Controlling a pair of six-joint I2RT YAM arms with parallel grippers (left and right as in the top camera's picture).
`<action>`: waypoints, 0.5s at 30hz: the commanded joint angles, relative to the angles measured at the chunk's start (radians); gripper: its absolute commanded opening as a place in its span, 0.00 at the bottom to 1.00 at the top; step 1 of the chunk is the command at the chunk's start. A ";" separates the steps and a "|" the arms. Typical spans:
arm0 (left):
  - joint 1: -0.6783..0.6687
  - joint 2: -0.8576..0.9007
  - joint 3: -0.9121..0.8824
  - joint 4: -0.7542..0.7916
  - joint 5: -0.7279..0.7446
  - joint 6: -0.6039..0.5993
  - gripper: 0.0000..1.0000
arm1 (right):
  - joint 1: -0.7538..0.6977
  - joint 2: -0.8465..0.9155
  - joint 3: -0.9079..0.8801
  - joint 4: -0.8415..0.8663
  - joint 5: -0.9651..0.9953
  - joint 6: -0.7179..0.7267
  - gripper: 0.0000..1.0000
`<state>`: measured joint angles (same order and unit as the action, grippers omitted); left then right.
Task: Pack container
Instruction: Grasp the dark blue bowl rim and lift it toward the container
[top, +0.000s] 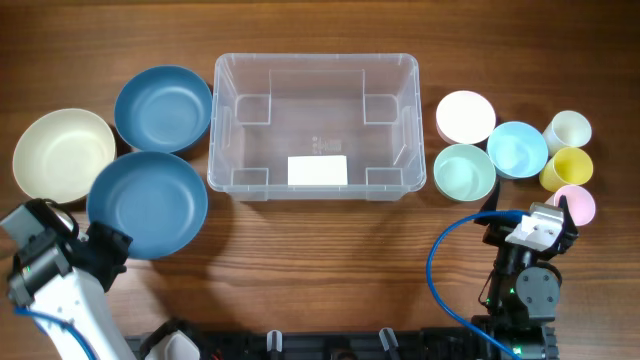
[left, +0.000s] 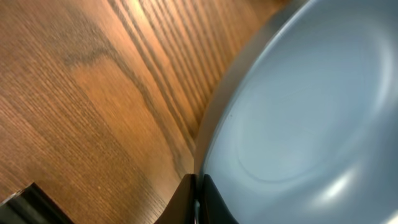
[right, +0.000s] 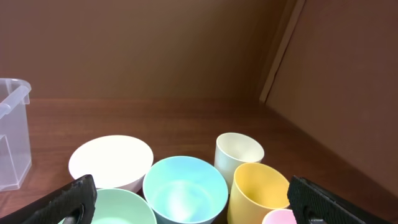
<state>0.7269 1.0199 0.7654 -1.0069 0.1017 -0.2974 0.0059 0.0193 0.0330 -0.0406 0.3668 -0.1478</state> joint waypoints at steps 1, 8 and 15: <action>0.005 -0.148 0.030 -0.009 0.003 -0.019 0.04 | 0.006 -0.005 0.002 0.003 -0.002 -0.009 1.00; 0.005 -0.356 0.102 -0.009 0.115 -0.024 0.04 | 0.006 -0.005 0.002 0.003 -0.002 -0.009 1.00; -0.024 -0.374 0.193 0.020 0.310 -0.020 0.04 | 0.006 -0.005 0.002 0.003 -0.002 -0.009 1.00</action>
<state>0.7246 0.6487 0.9298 -1.0313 0.2417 -0.3054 0.0059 0.0193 0.0330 -0.0410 0.3668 -0.1478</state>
